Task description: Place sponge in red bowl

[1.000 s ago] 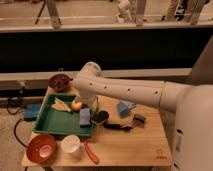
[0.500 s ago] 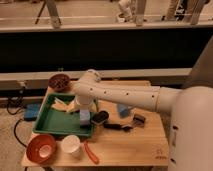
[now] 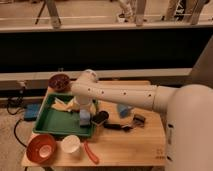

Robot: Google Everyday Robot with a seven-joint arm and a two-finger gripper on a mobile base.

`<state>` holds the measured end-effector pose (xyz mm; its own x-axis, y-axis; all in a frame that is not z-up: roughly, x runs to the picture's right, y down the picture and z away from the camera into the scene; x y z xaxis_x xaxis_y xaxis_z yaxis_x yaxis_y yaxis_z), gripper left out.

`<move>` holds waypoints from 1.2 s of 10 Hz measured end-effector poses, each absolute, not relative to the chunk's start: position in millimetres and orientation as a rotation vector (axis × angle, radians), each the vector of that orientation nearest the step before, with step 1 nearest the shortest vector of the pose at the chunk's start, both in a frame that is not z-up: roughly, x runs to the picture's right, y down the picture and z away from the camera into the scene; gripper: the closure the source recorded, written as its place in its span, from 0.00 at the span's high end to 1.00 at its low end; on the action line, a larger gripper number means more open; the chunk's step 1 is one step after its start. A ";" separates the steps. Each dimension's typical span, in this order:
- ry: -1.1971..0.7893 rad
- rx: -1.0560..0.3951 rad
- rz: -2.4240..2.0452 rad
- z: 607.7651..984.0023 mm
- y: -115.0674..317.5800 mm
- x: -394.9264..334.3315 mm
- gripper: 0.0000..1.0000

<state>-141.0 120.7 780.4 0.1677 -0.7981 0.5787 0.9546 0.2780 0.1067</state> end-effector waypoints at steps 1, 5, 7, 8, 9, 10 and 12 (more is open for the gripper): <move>-0.602 -0.295 -1.292 779.5 120.7 -144.4 0.80; -0.672 -0.131 -1.684 776.2 122.4 -172.8 0.80; -0.705 -0.043 -1.896 778.5 125.4 -189.9 0.80; -0.724 0.004 -2.005 781.1 127.4 -198.7 0.80; -0.745 0.051 -2.113 786.1 129.7 -204.9 0.80; -0.763 0.096 -2.225 795.8 132.8 -209.6 0.80; -0.772 0.136 -2.319 804.0 136.4 -216.7 0.80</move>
<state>-216.7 136.4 804.0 -0.7634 -0.6368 0.1083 0.5745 -0.5928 0.5644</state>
